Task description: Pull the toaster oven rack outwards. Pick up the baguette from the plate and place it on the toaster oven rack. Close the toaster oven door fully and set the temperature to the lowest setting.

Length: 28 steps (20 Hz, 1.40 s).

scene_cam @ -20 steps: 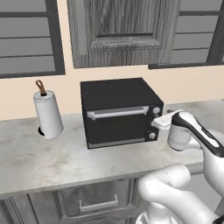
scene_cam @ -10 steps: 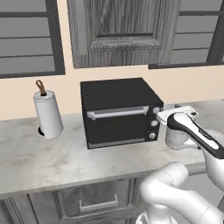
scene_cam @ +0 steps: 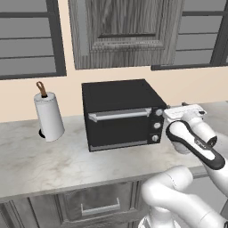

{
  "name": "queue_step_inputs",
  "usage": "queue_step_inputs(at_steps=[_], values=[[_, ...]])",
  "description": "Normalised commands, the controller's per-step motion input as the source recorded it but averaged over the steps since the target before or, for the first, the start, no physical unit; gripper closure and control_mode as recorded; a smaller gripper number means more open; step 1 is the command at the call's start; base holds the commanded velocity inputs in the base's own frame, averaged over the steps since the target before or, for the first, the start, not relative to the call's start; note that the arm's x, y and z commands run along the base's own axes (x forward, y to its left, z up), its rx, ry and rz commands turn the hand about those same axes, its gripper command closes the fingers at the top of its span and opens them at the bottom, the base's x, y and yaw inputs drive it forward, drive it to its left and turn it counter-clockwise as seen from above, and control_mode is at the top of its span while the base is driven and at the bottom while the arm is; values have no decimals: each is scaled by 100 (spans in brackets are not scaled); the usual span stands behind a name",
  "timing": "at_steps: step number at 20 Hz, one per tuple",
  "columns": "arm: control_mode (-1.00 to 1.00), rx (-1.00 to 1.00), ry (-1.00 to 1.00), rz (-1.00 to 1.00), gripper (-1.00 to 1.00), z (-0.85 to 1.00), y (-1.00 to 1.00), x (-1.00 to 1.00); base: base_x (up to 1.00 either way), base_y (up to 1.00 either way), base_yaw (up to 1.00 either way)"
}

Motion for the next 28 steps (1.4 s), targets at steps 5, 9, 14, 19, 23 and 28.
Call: queue_step_inputs(at_steps=[5, 9, 14, 19, 23, 28], values=[[-100, -1, 8, 0, -100, -42, 33, -12, 0, 0, 0], [-100, -3, 12, 0, -100, -29, 19, -3, 0, 0, 0], [-100, -1, 3, 0, -100, -20, 27, 0, 0, 0, 0], [-100, 0, 0, 0, -100, -16, 27, 0, 0, 0, 0], [-100, 0, 0, 0, -100, -18, 26, 0, 0, 0, 0], [-100, 0, 0, 0, -100, -18, 23, 0, 0, 0, 0]])
